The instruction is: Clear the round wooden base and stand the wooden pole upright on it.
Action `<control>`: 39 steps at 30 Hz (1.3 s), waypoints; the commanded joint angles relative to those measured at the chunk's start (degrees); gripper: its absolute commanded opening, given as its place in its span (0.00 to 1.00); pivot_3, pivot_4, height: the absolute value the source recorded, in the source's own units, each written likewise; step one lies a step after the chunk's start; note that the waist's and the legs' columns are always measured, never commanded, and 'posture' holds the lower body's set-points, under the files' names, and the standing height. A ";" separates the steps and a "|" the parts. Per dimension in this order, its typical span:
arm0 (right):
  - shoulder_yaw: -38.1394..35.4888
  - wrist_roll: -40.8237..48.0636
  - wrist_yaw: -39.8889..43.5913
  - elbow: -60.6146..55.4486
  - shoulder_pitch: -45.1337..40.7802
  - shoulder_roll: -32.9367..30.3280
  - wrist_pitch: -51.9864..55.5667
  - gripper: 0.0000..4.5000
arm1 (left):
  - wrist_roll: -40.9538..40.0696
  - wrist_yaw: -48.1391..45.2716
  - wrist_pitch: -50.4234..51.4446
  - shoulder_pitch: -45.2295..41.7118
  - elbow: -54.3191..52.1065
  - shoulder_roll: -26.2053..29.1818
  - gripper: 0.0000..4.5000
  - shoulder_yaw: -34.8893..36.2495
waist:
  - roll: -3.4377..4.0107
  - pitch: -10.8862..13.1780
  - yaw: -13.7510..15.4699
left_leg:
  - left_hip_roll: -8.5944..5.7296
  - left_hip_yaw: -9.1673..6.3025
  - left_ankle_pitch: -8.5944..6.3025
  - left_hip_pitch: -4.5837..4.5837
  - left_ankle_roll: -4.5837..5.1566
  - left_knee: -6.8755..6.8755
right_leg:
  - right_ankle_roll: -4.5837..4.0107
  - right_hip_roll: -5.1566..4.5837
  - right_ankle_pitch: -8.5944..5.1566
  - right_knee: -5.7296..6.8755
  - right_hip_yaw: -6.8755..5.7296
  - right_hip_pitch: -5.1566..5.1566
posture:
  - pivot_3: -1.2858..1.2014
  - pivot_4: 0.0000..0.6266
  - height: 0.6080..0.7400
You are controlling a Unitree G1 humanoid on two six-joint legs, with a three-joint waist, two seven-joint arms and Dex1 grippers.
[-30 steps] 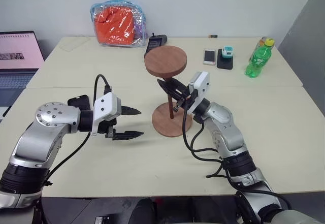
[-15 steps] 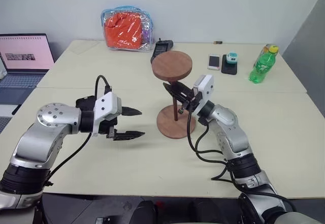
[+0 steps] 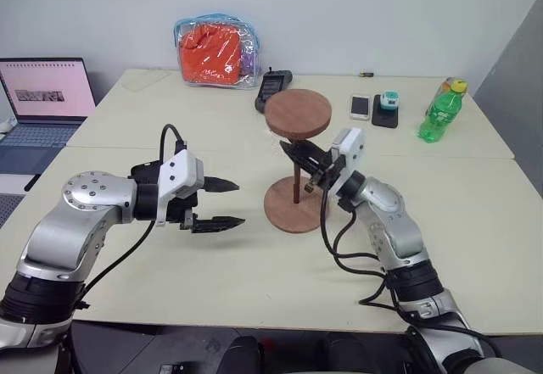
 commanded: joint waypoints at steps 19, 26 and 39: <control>2.00 -1.46 -1.53 -2.11 3.92 -3.26 10.88 0.24 | 0.54 -0.10 -1.27 -1.15 -1.15 -0.62 0.80 -0.03 | 0.12 0.14 0.07 | 0.00 -0.16 -0.02 -0.09 0.02 -0.20 | 0.00 -0.03 0.00 -0.57 -0.02 0.18 | 0.52 0.24 1.00; 2.61 -0.80 0.45 -5.29 4.93 -3.54 13.07 0.63 | 0.67 -0.61 -1.52 -1.22 -1.33 -0.52 0.80 -0.07 | 0.29 1.28 -0.91 | 0.04 0.04 0.01 -1.26 -0.02 -0.07 | -0.01 -0.07 0.02 -0.19 0.04 -1.21 | 0.52 0.24 1.00; 2.76 -3.70 3.95 -12.00 6.14 -12.04 16.48 0.99 | -0.13 1.31 1.19 -2.92 -0.85 -1.67 0.80 0.44 | 0.28 1.34 -1.01 | -0.03 0.01 0.01 -1.34 -0.01 -0.07 | -0.01 -0.12 0.02 -0.19 -0.04 -1.25 | 0.52 0.24 1.00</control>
